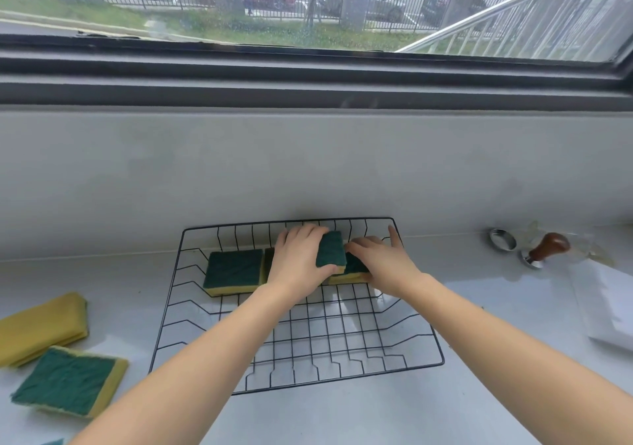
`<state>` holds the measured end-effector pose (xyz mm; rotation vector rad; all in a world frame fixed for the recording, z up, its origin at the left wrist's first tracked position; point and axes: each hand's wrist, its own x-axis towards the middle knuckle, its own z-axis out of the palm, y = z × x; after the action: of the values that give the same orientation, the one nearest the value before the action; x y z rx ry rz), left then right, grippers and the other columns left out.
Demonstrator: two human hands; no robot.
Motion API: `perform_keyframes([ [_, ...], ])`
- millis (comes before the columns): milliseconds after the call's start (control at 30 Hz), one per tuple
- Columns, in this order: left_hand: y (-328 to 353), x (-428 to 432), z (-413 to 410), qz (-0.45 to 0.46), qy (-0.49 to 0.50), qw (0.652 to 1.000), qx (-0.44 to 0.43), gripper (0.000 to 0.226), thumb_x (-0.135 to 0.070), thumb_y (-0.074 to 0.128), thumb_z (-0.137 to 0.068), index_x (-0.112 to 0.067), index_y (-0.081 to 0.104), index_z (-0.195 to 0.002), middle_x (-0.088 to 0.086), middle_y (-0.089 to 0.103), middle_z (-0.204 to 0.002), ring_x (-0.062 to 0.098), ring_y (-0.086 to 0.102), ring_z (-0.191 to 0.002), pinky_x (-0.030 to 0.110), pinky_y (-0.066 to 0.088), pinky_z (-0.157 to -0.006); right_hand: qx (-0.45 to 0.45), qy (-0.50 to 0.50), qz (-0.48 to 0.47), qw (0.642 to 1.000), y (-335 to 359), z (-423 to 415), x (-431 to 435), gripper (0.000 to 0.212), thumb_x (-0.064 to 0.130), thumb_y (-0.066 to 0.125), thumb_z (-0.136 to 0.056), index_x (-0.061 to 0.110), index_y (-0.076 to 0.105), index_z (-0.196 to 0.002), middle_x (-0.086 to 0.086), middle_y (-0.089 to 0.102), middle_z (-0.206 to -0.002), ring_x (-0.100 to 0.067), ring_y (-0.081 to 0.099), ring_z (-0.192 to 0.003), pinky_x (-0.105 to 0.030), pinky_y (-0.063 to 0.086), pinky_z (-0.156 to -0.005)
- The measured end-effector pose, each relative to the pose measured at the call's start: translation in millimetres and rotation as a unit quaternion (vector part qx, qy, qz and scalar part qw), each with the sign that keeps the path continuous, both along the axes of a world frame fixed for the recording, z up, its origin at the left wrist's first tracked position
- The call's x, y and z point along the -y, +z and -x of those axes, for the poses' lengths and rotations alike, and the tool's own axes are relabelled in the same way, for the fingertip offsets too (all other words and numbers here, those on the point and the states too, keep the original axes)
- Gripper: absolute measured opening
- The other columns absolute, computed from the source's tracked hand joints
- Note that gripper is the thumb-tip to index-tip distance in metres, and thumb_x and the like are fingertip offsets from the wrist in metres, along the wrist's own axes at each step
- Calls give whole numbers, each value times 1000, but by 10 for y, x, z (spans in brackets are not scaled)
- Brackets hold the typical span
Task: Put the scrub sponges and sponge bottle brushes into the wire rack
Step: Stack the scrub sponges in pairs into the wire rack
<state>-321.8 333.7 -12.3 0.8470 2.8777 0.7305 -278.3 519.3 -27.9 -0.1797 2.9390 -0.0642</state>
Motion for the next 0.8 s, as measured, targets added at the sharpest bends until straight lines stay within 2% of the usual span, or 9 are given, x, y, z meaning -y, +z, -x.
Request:
perform_keyframes([
  [100, 7, -37, -14, 4, -4, 1000, -1, 65, -47, 67, -74, -25, 46, -131, -2, 53, -131, 21, 45, -121, 39, 32, -108, 28, -52, 116, 991, 167, -7, -49, 54, 8, 55, -83, 31, 44, -131, 5, 52, -137, -22, 46, -128, -60, 6, -115],
  [167, 30, -86, -18, 0, -7, 1000, -6, 64, -47, 67, -74, -26, 46, -131, -3, 53, -131, 21, 45, -121, 39, 31, -107, -3, -90, 202, 975, 302, -20, -106, 57, 4, 52, -81, 28, 44, -131, 4, 55, -134, -21, 52, -121, -51, 22, -115],
  [233, 59, -189, -23, 2, -11, 1000, -6, 65, -48, 67, -74, -26, 45, -132, -3, 53, -132, 21, 45, -122, 39, 31, -107, -8, -107, 273, 956, 423, -46, -166, 57, 4, 53, -80, 24, 45, -132, 4, 56, -133, -18, 55, -118, -43, 40, -106],
  [267, 67, -262, -28, 3, -13, 1000, -2, 67, -48, 68, -74, -26, 44, -133, -3, 53, -132, 21, 45, -123, 39, 32, -107, 2, -105, 286, 953, 475, -66, -183, 57, 9, 57, -80, 25, 43, -133, 4, 55, -133, -17, 54, -119, -42, 43, -103],
  [367, 64, -501, -57, 1, -10, 999, 33, 70, -44, 70, -75, -22, 42, -135, 0, 50, -133, 22, 42, -126, 40, 32, -111, 12, -82, 229, 970, 515, -119, -216, 72, 30, 70, -74, 28, 34, -137, 4, 54, -134, -17, 52, -121, -43, 37, -107],
  [433, 35, -625, -77, -9, -4, 999, 52, 73, -38, 72, -75, -18, 39, -136, 3, 47, -135, 25, 40, -128, 41, 32, -111, 4, -88, 185, 979, 453, -133, -237, 79, 34, 70, -74, 27, 29, -141, 3, 49, -141, -19, 49, -125, -48, 24, -113],
  [500, 0, -667, -89, -26, -19, 998, 62, 74, -34, 71, -75, -16, 36, -138, 5, 44, -137, 27, 38, -129, 40, 31, -112, 1, -98, 155, 983, 381, -125, -249, 77, 36, 68, -77, 25, 29, -142, 1, 44, -145, -21, 46, -128, -51, 19, -115],
  [633, -88, -453, -51, -33, -80, 994, 64, 79, -37, 70, -74, -15, 33, -141, 5, 38, -143, 24, 34, -133, 37, 28, -113, -4, -81, 97, 992, 264, -141, -316, 69, 36, 67, -79, 27, 33, -139, 0, 47, -141, -23, 44, -129, -51, 23, -114],
  [800, -159, -158, 42, 1, -32, 998, 55, 77, -39, 72, -73, -23, 35, -139, 2, 49, -138, 23, 46, -125, 43, 34, -107, -26, -81, 94, 992, 270, -99, -349, 63, 29, 69, -76, 26, 40, -132, 2, 52, -135, -23, 47, -123, -48, 28, -111],
])
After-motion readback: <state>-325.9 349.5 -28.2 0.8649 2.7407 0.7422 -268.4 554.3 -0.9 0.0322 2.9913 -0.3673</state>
